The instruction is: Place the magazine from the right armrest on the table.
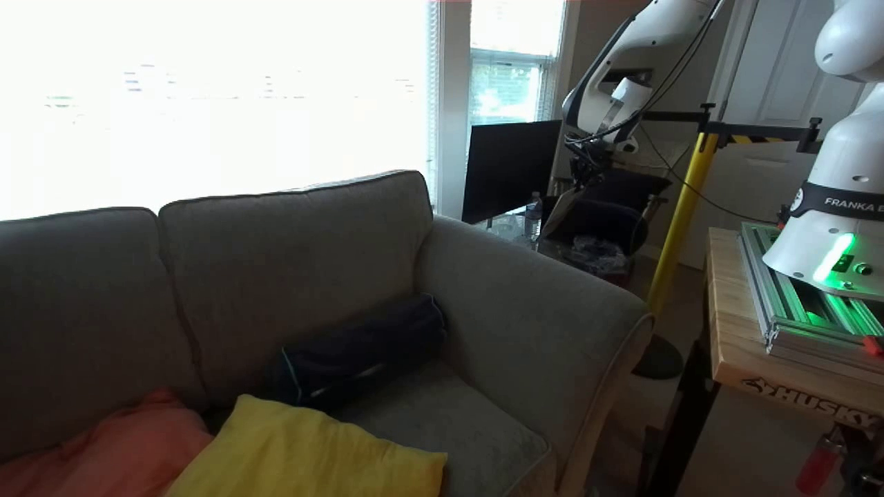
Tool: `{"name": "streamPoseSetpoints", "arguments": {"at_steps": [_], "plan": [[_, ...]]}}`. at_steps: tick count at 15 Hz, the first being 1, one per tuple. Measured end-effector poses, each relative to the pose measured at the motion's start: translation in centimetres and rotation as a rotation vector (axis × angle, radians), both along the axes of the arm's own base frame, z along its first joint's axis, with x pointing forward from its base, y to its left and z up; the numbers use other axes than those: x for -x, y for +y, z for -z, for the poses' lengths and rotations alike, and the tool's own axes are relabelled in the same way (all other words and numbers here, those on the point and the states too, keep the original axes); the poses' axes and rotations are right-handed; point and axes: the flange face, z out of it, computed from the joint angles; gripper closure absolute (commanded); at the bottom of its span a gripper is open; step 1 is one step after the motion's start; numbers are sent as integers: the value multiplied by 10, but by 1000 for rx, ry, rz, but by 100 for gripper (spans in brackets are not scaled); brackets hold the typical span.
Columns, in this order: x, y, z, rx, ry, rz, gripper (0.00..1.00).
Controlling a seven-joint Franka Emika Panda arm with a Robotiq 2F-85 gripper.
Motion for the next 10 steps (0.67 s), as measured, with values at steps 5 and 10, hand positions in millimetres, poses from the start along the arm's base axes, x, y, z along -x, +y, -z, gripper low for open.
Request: {"name": "streamPoseSetpoints", "arguments": {"at_steps": [5,10], "plan": [[3,0,29,60,-106,-16,99],[26,13,74,115,-157,-77,99]]}}
